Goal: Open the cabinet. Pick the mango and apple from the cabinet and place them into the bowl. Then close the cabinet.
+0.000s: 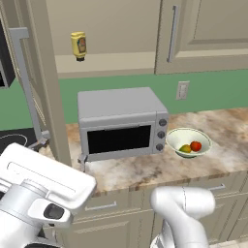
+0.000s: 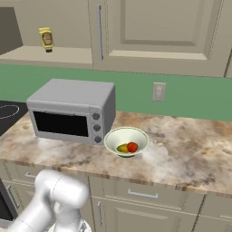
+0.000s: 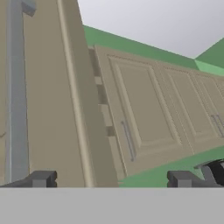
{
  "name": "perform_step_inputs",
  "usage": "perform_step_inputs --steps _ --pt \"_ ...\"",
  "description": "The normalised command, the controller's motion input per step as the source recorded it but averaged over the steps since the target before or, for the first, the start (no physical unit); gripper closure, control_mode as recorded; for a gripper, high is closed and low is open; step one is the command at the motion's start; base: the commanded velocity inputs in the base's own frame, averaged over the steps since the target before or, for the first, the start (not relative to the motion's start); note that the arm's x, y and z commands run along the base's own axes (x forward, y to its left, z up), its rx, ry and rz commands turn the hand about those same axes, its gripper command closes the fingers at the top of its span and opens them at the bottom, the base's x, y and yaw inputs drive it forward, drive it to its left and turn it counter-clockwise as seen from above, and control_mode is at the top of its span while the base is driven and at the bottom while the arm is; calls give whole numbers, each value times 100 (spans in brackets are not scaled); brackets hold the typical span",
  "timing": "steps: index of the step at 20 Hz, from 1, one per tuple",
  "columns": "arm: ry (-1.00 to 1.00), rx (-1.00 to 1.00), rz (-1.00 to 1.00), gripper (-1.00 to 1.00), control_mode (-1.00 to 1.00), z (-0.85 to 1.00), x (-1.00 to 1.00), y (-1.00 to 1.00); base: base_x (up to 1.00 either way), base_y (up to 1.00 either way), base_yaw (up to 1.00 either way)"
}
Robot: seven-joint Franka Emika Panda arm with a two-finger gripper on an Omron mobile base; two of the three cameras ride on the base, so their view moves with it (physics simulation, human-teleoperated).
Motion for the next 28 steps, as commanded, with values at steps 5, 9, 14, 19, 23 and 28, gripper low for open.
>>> perform_step_inputs --steps 5,9,14,19,23,28 --pt "7 7 0 -100 -100 -10 25 36 0 0 0" --pt "9 2 0 -100 -100 -8 12 30 0 0 0" --pt "6 3 0 -100 -100 -1 14 10 0 0 0" --pt "-5 10 0 -100 -100 0 0 -72 0 0 0" --pt "-14 12 0 -100 -100 -1 0 -100 0 0 0" --pt "-6 11 1 -100 -100 -12 42 -100 0 0 0"
